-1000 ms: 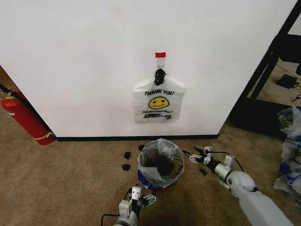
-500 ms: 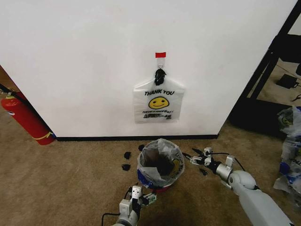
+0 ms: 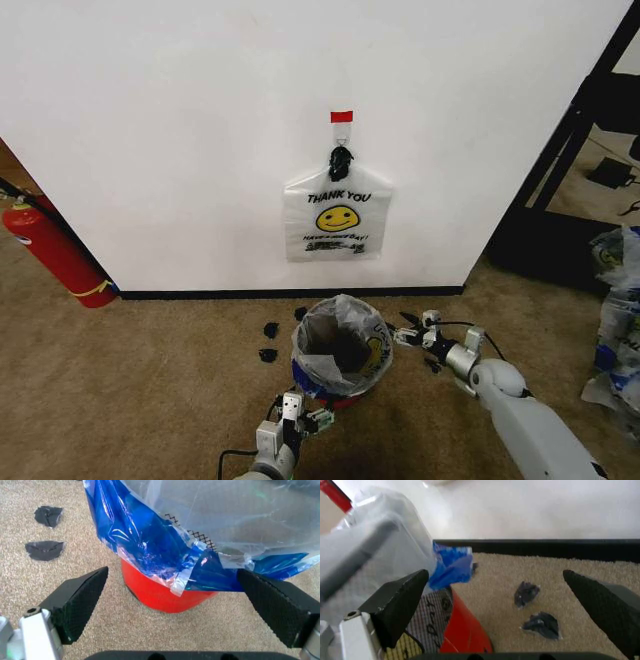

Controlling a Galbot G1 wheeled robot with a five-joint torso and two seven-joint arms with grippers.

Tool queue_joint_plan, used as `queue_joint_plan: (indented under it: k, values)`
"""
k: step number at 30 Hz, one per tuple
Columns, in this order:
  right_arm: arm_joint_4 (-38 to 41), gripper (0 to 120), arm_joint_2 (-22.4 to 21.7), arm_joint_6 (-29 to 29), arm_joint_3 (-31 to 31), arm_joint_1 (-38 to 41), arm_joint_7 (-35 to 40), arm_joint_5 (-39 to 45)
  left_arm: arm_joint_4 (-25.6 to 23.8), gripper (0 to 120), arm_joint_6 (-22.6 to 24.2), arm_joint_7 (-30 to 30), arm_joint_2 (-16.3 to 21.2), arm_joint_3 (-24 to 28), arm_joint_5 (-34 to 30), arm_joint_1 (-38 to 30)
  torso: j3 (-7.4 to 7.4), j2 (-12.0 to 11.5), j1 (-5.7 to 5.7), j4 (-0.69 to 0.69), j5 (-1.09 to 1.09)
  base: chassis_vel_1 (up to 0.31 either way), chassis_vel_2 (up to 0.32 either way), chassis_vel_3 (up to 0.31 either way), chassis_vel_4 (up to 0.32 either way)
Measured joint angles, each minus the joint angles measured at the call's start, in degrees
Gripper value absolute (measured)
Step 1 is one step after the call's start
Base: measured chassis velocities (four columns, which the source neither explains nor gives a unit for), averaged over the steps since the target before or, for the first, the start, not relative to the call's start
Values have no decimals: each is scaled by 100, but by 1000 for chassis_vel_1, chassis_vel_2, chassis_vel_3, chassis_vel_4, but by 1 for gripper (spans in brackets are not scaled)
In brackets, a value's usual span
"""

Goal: Pick up the garbage bag from the wall and place it over the trash bin.

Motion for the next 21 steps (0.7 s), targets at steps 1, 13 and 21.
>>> queue_joint_plan:
  k: [1, 13, 21]
  values:
    - [-31, 100, 6, 33, 0, 3, -9, -53, 15, 100, 0, 0, 0, 0, -1, -6, 0, 0, 0, 0, 0, 0, 0, 0, 0]
    - [-152, 100, 34, 194, 10, 27, -22, -241, 97, 100, -4, 3, -36, 10, -8, -43, 0, 0, 0, 0, 0, 0, 0, 0, 0]
    - [-152, 100, 34, 194, 13, 27, -19, -240, 98, 100, -6, 5, -37, 12, -11, -44, 0, 0, 0, 0, 0, 0, 0, 0, 0]
